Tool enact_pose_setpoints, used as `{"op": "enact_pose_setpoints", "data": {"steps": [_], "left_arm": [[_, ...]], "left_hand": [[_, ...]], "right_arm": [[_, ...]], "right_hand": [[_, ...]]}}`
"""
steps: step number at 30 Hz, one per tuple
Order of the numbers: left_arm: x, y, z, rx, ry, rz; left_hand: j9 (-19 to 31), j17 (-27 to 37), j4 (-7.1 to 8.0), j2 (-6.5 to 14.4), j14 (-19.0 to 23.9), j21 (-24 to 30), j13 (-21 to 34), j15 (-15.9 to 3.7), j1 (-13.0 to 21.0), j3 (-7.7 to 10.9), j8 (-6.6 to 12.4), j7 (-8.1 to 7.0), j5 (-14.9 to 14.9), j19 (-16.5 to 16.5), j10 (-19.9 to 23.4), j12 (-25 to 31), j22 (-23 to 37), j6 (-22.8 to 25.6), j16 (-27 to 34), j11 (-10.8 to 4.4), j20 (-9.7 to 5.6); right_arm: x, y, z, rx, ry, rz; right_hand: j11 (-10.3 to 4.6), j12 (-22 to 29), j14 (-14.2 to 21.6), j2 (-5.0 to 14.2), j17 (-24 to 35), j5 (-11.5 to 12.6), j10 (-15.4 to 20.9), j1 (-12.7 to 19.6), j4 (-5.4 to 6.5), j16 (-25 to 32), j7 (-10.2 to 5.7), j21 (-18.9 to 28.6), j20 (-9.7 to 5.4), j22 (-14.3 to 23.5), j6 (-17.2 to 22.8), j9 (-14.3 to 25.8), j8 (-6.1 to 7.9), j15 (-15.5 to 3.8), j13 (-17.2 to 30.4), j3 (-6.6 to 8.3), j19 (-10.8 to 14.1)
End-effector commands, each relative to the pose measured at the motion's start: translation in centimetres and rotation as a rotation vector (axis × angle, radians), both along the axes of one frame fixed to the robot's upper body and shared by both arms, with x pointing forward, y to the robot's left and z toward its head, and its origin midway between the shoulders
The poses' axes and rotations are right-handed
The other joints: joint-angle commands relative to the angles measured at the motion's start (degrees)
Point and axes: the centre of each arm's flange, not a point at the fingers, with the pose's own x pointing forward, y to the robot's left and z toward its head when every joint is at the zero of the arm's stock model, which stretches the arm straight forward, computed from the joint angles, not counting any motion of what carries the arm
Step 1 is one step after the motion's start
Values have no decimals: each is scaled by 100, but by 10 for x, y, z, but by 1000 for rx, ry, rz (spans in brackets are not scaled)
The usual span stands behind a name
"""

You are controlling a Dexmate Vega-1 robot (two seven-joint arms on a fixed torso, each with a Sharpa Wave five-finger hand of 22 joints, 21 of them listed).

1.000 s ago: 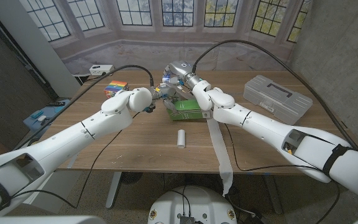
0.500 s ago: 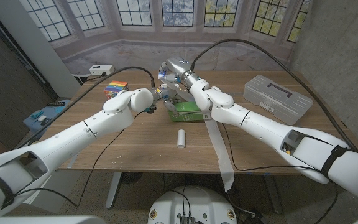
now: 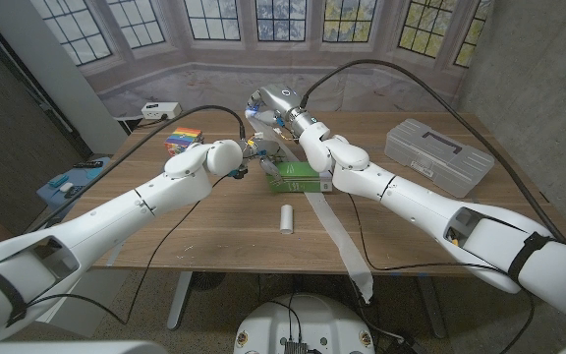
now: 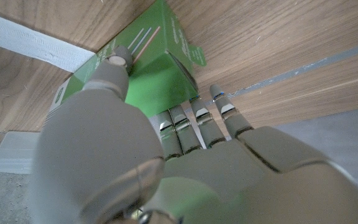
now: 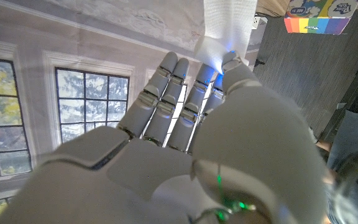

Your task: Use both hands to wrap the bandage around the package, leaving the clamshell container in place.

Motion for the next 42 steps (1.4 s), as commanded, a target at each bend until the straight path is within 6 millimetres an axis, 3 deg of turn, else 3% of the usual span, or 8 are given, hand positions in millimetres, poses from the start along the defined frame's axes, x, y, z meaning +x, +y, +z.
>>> {"op": "enact_pose_setpoints", "data": {"steps": [1, 23, 42], "left_arm": [[3, 0, 0, -1, 9, -8], [-5, -8, 0, 31, 11, -33], [-2, -3, 8, 42, -2, -21]], "left_hand": [[11, 13, 76, 444, 14, 45, 17, 17, -43, 58, 767, 69, 38, -6, 64, -5, 23, 367, 2, 15, 4], [9, 11, 77, 449, 7, 47, 33, 15, -59, 56, 779, 74, 43, -8, 63, -21, 23, 356, -9, 4, 1], [6, 10, 66, 451, 21, 49, 47, 13, -55, 57, 796, 90, 48, -10, 75, -30, 23, 366, -8, 17, -1]], "right_arm": [[-10, -8, 3, 9, -24, -5], [-22, -63, 9, 68, -36, -101], [-60, -89, 10, 99, -62, -127]], "right_hand": [[2, -9, 55, 1, 10, -12, 28, 89, 3, -2, 27, -20, -205, 29, 45, 14, -2, -795, 1, -16, 44], [3, -13, 70, 24, 23, -11, 49, 78, 19, -7, 31, -20, -199, 29, 53, 19, -15, -786, 9, -51, 45], [7, -18, 93, 36, 34, -9, 60, 85, 19, -10, 40, -21, -192, 29, 73, 23, -21, -787, 19, -79, 45]]}}
